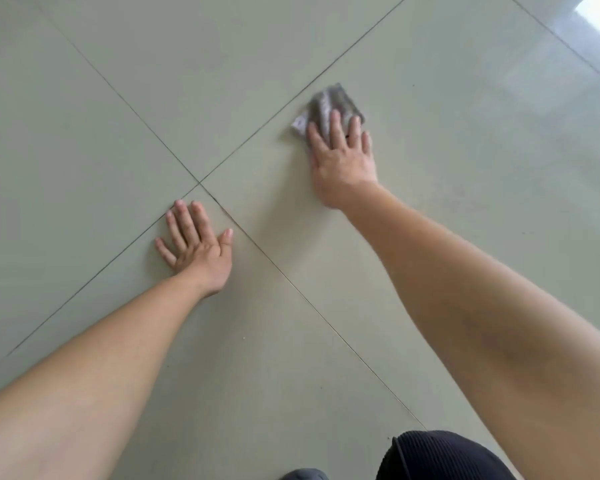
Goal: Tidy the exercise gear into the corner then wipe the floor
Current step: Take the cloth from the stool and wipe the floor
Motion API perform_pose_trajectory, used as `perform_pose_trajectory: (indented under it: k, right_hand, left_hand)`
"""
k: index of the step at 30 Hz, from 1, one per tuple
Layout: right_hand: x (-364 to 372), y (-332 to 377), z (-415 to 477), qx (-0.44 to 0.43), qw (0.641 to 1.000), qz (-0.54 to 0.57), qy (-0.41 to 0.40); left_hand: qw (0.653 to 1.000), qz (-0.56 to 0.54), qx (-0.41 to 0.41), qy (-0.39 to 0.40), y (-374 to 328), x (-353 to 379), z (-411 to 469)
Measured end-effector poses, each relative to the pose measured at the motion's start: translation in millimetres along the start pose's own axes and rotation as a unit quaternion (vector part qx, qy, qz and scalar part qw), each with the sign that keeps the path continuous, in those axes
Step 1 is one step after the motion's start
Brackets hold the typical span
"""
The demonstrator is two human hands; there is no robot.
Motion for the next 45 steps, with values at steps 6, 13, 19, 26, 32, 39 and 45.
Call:
perform_pose_trajectory:
  k: [6,13,19,26,32,39,45]
  right_hand:
    - [43,-2,-100,-0.212,0.975,-0.051,0.036]
    - [43,-259,-137,0.221,0.972,0.049,0.063]
    - [60,-194,-155,0.135,0.990,0.039,0.024]
    - [54,-149,-153,-0.102,0.993,-0.054,0.024]
    - [47,-244,-124,0.321,0.938,0.118,0.053]
    - [60,-99,-144,0.119,0.990,0.073,0.018]
    - [64,-95,-154,0.021,0.999,0.015,0.038]
  left_hand:
    - [1.000,-0.003,-0.005,-0.026,-1,2,-1]
    - [0.998,-0.001,-0.013,-0.058,-10,-4,-5]
    - [0.985,-0.012,0.152,-0.076,-115,3,-17]
    - [0.975,0.051,0.211,-0.042,-202,7,17]
    - [0.982,0.061,0.175,-0.041,-192,10,54]
    - [0.982,0.060,0.179,-0.005,-191,5,52]
    - [0.984,0.064,0.156,0.051,-195,-4,50]
Point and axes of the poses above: each hand's wrist, its own z-axis towards the middle knuckle, its own x-axis out of the palm, y = z × x, the point moved 3 cm from there along z, towards the middle knuckle, and after that the axes turned 7 degrees about -z, right-handed, at the moved point
